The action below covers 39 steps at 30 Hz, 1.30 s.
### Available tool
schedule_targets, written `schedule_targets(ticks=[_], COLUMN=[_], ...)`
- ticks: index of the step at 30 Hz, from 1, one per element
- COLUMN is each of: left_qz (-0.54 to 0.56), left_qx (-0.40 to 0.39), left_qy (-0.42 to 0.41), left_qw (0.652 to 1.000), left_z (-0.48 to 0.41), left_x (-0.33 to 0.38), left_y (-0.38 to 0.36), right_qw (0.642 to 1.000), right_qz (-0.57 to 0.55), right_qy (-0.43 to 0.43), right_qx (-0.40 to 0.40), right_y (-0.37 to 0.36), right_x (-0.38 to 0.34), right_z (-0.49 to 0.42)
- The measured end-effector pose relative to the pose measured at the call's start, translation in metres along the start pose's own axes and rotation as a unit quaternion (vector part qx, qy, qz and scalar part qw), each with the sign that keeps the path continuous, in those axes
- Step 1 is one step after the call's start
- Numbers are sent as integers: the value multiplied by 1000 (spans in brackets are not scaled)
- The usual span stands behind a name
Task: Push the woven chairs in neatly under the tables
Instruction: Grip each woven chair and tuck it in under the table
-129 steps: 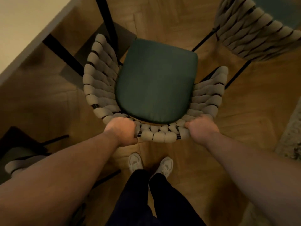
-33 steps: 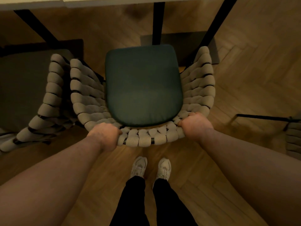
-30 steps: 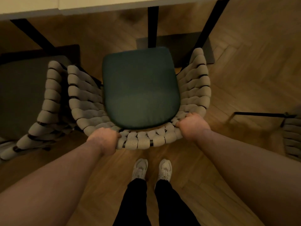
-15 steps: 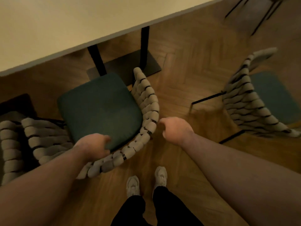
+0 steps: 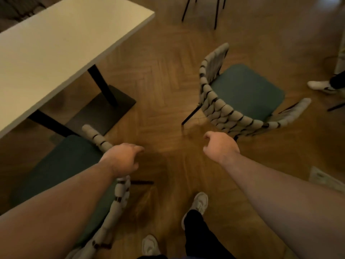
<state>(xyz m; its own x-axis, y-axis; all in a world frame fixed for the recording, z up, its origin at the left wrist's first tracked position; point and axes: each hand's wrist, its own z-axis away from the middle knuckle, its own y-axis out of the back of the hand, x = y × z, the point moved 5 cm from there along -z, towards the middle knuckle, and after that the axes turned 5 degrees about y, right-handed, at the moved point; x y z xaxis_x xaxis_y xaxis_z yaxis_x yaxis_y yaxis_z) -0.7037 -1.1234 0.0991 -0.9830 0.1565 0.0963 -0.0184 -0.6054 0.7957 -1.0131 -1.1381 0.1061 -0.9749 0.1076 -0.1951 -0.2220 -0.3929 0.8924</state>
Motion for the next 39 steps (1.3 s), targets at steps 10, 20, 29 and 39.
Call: schedule_targets(ticks=[10, 20, 29, 39], left_qz=[-85, -178, -233, -384], left_qx=[5, 3, -41, 38], left_qy=[-80, -195, -250, -245], left_qw=[993, 965, 939, 889], left_z=[-146, -301, -396, -436], left_x=[150, 244, 315, 333], left_y=[78, 139, 122, 94], right_qw=[996, 986, 983, 991], right_qz=[-48, -26, -5, 21], right_qy=[-79, -159, -133, -68], right_qx=[6, -34, -129, -113], right_y=[62, 63, 17, -20], right_x=[127, 205, 246, 263], right_z=[-93, -173, -227, -243])
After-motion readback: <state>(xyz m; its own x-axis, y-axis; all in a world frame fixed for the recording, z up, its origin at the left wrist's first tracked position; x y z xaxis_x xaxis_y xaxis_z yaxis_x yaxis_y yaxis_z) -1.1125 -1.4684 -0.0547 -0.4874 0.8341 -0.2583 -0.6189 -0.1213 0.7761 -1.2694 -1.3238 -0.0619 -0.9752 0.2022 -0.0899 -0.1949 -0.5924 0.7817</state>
